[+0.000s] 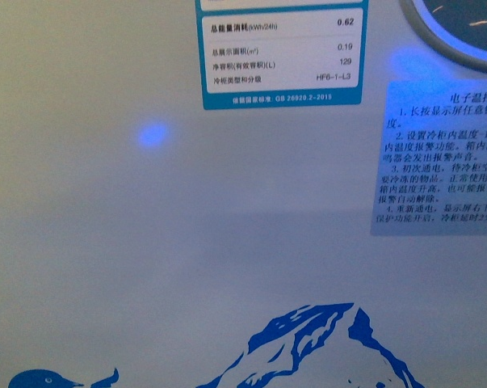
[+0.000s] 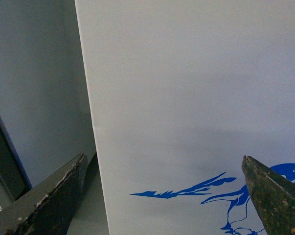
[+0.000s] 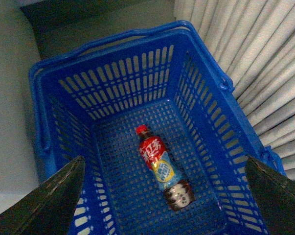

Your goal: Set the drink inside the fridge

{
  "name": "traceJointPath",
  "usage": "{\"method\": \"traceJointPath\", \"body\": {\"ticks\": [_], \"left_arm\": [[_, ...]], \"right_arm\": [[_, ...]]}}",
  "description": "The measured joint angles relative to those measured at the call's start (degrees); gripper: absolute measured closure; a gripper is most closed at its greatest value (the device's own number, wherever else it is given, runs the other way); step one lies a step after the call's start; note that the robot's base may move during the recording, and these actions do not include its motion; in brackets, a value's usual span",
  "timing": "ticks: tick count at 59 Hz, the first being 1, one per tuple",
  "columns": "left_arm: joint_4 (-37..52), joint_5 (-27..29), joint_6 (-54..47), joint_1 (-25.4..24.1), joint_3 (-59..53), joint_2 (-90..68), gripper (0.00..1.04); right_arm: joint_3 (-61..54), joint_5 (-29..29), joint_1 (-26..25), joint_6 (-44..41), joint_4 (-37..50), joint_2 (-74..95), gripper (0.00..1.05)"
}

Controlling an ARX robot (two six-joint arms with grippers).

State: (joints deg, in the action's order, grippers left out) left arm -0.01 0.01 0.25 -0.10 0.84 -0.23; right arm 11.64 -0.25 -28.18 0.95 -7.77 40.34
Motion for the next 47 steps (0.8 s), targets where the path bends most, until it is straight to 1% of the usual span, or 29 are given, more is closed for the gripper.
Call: {"method": "traceJointPath", "body": {"ticks": [5,8,12,18,20,30,47], "left_arm": [[0.00,0.00,-0.02,0.00,0.00,0.00,0.08],[0.00,-0.04,-0.02,0.00,0.00,0.00,0.08],[0.00,-0.02,-0.02,0.00,0.00,0.00,0.08],[0.00,-0.02,-0.02,0.00,0.00,0.00,0.08],[0.00,-0.04,-0.02,0.00,0.00,0.00,0.08],[0.00,-0.02,-0.02,0.00,0.00,0.00,0.08],[0.00,-0.02,-0.02,0.00,0.00,0.00,0.08]], "right_arm": [[0.85,-1.36,-2.84,-2.80,7.67,10.21,0.07],[2.08,-2.82,-4.37,-5.22,15.32,20.87,0.07],[3.32,-3.26,-4.70,-6.34,20.11,27.87,0.07],[8.11,-4.55,-4.22,-8.59,30.62,46.97,0.07],[9.53,-4.57,-3.82,-8.81,32.72,51.49,0.07],[15.85,-4.94,-2.14,-9.51,37.29,67.69,0.07],[26.18,-3.76,-0.42,-11.69,41.68,91.01,0.07]]}}
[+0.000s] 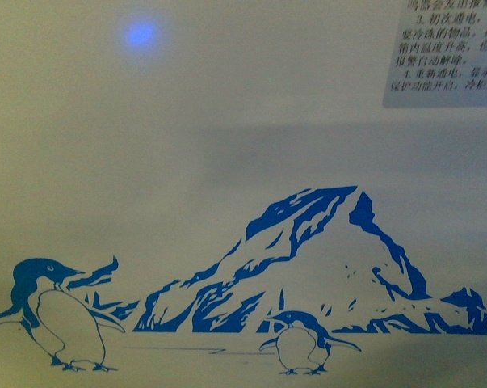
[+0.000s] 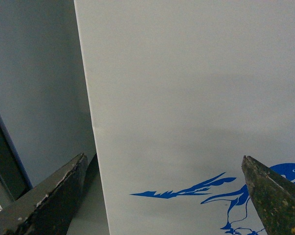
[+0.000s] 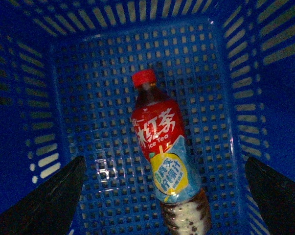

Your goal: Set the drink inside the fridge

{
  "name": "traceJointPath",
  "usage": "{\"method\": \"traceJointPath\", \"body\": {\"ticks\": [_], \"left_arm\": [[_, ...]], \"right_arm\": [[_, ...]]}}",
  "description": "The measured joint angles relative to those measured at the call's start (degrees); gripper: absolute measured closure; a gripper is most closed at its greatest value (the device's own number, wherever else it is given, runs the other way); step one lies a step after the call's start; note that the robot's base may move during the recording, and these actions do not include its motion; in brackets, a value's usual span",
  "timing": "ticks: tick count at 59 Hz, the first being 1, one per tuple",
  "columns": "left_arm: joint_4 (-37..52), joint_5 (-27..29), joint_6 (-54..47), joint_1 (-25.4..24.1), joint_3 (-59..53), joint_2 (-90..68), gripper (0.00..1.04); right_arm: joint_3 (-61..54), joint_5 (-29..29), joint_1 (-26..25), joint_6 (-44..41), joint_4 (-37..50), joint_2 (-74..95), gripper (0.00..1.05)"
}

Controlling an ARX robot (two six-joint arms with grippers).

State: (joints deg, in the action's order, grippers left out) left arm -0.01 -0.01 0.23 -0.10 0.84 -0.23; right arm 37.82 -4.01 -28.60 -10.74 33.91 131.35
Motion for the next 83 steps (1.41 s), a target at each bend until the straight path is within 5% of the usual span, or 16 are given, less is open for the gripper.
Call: {"method": "traceJointPath", "body": {"ticks": [19,58,67,83], "left_arm": [[0.00,0.00,0.00,0.00,0.00,0.00,0.08],[0.00,0.00,0.00,0.00,0.00,0.00,0.08],[0.00,0.00,0.00,0.00,0.00,0.00,0.08],[0.00,0.00,0.00,0.00,0.00,0.00,0.08]], "right_arm": [[12.04,2.64,-1.01,-5.33,1.66,22.51,0.07],[22.88,3.10,-2.01,-8.61,2.95,36.92,0.08],[23.19,2.47,-2.19,-9.27,2.97,37.05,0.33],[21.44,2.03,-2.91,-10.08,4.61,36.41,0.63]]}}
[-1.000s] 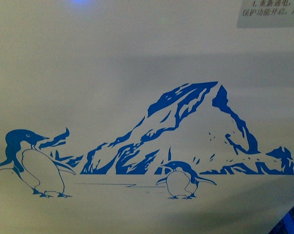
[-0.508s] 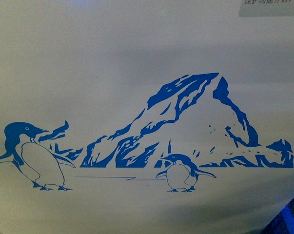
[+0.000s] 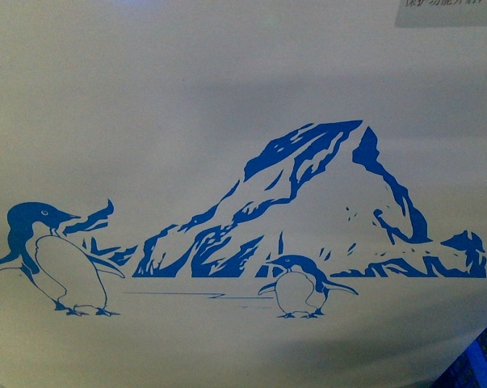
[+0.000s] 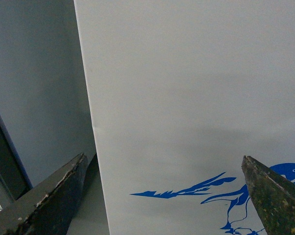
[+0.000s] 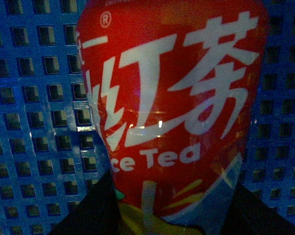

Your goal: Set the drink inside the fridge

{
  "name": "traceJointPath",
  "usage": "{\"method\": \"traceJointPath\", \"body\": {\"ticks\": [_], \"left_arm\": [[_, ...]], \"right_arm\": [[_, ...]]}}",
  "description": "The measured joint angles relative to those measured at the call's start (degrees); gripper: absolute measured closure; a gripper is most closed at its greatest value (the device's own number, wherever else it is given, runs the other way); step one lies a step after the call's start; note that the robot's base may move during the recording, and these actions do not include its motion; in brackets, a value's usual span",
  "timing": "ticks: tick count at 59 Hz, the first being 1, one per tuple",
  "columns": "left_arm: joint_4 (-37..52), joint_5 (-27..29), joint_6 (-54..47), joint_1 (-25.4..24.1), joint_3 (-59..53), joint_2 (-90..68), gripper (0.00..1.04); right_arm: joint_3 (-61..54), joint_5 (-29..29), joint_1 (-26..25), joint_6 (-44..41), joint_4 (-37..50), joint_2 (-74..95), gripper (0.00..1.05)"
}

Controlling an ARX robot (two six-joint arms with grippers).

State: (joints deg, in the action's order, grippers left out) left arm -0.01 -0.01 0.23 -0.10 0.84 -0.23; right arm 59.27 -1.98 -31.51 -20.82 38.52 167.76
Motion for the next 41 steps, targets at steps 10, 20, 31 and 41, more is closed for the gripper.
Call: {"method": "traceJointPath", "body": {"ticks": [10,20,31,41], "left_arm": [[0.00,0.00,0.00,0.00,0.00,0.00,0.08],[0.00,0.00,0.00,0.00,0.00,0.00,0.08],[0.00,0.00,0.00,0.00,0.00,0.00,0.08],[0.00,0.00,0.00,0.00,0.00,0.00,0.08]], "right_arm": [[-2.71,-0.20,0.04,0.02,0.90,-2.40,0.66],[-7.96,-1.14,0.28,0.07,2.78,-8.00,0.67],[-14.97,-3.34,1.16,0.07,4.94,-18.86,0.67],[-25.33,-6.84,2.80,1.86,2.75,-41.33,0.67]]}}
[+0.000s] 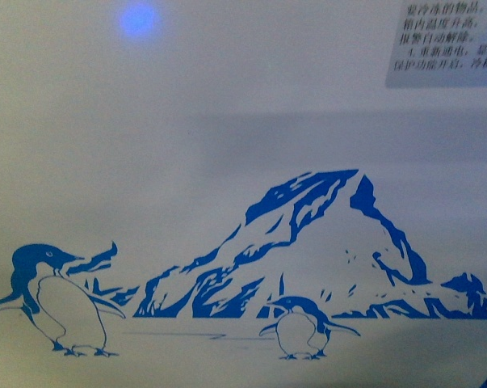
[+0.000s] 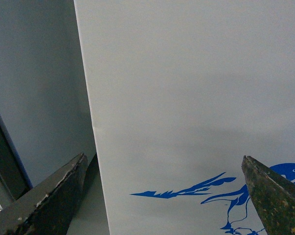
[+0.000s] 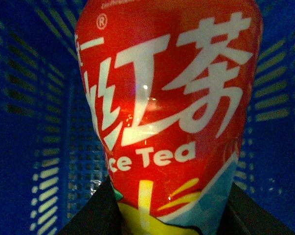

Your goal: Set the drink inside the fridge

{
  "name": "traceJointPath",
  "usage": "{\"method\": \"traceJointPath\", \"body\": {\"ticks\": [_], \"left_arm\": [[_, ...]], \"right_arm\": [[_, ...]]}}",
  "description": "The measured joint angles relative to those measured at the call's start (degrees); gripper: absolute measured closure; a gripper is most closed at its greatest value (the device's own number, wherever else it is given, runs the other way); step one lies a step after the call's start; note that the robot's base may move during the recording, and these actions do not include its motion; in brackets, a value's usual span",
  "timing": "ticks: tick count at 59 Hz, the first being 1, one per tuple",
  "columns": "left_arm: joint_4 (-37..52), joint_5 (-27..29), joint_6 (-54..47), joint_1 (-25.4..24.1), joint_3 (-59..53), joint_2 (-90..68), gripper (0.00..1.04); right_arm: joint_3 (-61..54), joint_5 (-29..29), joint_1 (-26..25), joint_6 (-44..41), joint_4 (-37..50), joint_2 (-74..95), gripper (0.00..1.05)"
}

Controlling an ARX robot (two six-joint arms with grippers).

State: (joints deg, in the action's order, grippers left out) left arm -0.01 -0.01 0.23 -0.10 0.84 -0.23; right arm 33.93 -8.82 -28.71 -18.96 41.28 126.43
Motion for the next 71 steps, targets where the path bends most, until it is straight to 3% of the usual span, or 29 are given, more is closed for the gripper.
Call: {"method": "traceJointPath", "body": {"ticks": [14,39,54,61,71], "left_arm": [[0.00,0.00,0.00,0.00,0.00,0.00,0.08],[0.00,0.00,0.02,0.00,0.00,0.00,0.08],[0.00,0.00,0.00,0.00,0.00,0.00,0.08],[0.00,-0.02,0.00,0.00,0.00,0.00,0.08],[0.00,0.00,0.00,0.00,0.00,0.00,0.08]], "right_arm": [[-6.58,-2.91,0.48,6.12,-11.28,-29.29,0.67],[-3.43,-2.69,2.84,19.43,-36.94,-80.35,0.68],[-3.34,7.41,13.99,21.16,-49.83,-102.03,0.68],[-3.34,17.68,22.10,21.64,-49.42,-105.28,0.68],[-3.69,27.15,29.79,21.51,-46.64,-105.59,0.68]]}}
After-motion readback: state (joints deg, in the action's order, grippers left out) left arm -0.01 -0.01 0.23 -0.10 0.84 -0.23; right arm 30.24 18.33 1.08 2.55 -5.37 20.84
